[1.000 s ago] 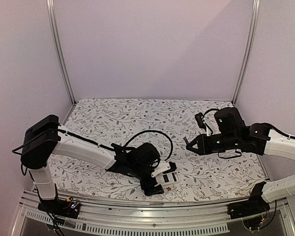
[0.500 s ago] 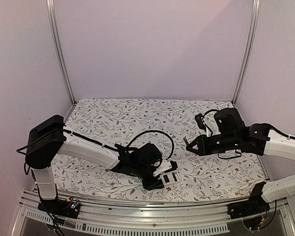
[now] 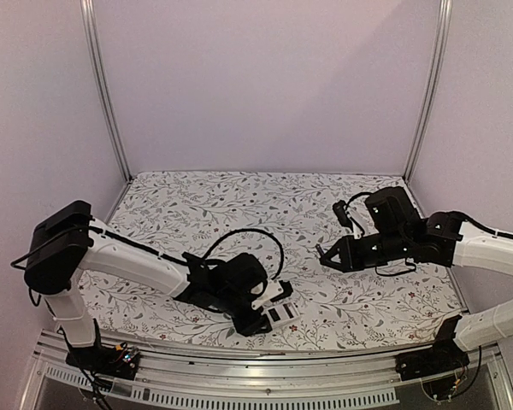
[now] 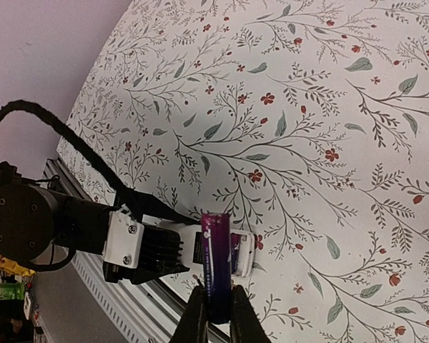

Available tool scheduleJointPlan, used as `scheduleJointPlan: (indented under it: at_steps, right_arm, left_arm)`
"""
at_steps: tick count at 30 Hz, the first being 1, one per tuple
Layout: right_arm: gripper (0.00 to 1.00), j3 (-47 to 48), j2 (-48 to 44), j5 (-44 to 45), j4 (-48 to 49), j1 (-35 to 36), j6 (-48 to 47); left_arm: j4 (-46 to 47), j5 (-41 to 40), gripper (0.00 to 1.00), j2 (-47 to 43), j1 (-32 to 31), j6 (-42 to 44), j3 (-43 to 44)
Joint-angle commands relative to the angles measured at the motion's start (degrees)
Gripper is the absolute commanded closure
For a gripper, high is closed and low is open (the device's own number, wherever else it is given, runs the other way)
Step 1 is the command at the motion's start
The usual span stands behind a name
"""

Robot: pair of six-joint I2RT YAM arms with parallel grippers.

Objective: Load the batteries into the remote control
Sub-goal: Move the remote control without the battery cover to the center of the board.

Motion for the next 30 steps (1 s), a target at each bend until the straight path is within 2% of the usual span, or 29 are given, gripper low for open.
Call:
scheduleJointPlan:
  at_steps: [1, 6, 11, 15, 18, 23, 27, 30]
  right_arm:
    - [1.00, 2.6, 0.9, -2.0, -1.4, -0.2, -0.8]
    - [1.00, 1.9, 0.6, -3.0, -2.1, -0.2, 0.7]
    - [1.00, 2.3, 0.0, -4.0, -2.7, -0.1, 0.7]
    - [1.00, 1.9, 0.2, -4.8, -1.6, 0.0, -0.1]
    - [1.00, 2.5, 1.9, -7.6, 0.0, 0.3, -0.5]
    - [1.00, 6.3, 3.9, -6.8, -3.7, 0.8, -1.1]
    - [1.00, 6.8, 4.2, -6.2, -5.0, 1.2, -1.3]
    - [1.00, 6.6, 4.3, -6.1, -5.1, 1.4, -1.3]
  left_arm:
    - [-6.1, -0.8, 0.42, -2.6, -0.6, -2.6, -2.1]
    - [-0.1, -3.6, 0.25, -9.0, -0.8, -3.3, -3.8]
    - [7.7, -5.3, 0.22, -18.9, -0.5, -5.6, -6.6]
    - [18.9, -5.3, 0.19, -26.7, 0.3, -11.2, -9.9]
    - [23.2, -8.8, 0.19, -29.7, 0.3, -14.0, -10.6]
    - [20.3, -17.5, 0.18, -30.5, -1.4, -3.4, -9.4]
    - [22.4, -31.1, 0.17, -30.2, -4.9, 12.5, -11.3]
    - [28.0, -35.9, 0.17, -29.1, -6.4, 24.8, -14.0]
